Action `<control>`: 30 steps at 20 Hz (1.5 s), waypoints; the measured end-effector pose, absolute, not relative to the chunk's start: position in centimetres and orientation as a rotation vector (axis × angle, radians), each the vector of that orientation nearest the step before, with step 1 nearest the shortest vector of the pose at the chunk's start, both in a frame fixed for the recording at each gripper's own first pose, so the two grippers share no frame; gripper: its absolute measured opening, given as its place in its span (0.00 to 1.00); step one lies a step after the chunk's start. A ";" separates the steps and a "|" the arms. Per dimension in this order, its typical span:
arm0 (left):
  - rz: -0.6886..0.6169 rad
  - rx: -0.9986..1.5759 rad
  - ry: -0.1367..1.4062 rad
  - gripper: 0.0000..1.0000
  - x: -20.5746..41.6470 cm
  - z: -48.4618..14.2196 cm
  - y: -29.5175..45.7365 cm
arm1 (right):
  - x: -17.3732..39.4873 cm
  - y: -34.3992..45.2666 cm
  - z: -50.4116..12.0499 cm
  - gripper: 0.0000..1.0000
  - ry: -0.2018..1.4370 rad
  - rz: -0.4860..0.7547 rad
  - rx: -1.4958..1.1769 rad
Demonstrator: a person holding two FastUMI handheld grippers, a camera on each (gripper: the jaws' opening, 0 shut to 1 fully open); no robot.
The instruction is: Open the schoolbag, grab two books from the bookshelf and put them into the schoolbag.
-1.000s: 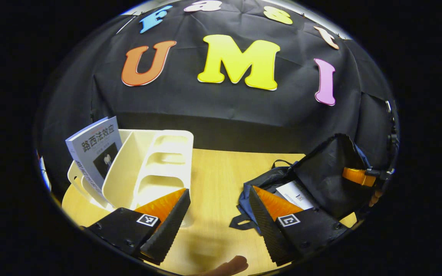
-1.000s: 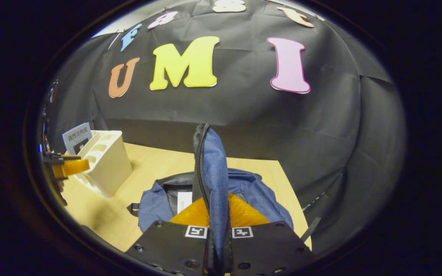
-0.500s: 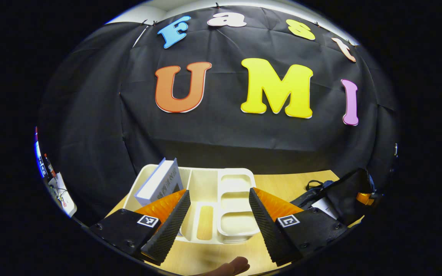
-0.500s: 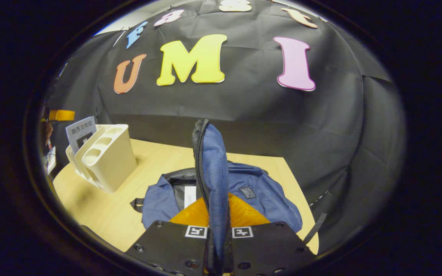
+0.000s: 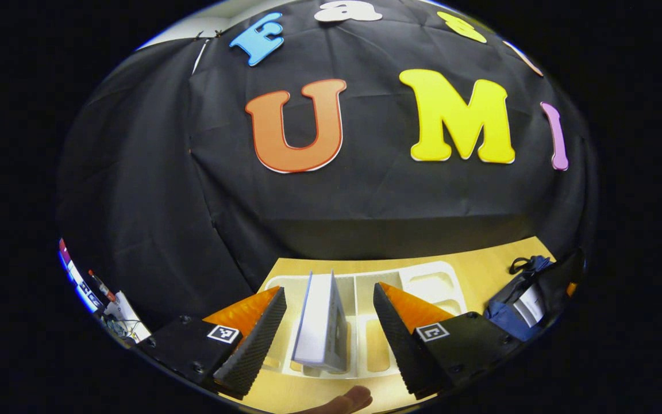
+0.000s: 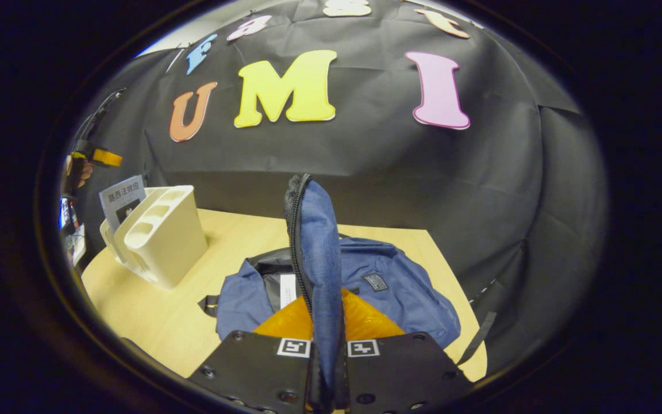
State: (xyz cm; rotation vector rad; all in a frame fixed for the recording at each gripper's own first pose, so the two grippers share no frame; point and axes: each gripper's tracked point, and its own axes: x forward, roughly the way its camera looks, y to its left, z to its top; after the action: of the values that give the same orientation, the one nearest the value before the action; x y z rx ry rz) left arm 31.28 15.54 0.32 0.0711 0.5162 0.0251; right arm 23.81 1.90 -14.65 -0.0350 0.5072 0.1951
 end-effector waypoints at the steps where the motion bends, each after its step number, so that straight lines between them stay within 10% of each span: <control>1: 0.012 0.074 0.552 0.97 31.9 -0.5 15.7 | 23.7 1.9 -14.8 0.08 0.510 0.196 -0.037; 10: -0.036 0.122 0.911 0.89 33.1 -8.4 17.2 | 23.3 2.8 -15.9 0.10 0.526 0.210 -0.066; 18: -0.061 0.031 1.008 0.45 30.6 -9.3 15.3 | 23.0 2.5 -16.1 0.10 0.531 0.210 -0.037; 30: -0.015 -0.120 0.950 0.41 20.6 -6.7 16.3 | 22.9 2.6 -16.9 0.10 0.543 0.225 -0.026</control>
State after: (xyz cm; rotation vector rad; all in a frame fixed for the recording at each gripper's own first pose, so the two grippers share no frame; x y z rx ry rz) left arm 20.58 16.28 -6.74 -0.1201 0.9496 -0.0148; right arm 22.90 2.63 -16.89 -0.0258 0.5432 0.2250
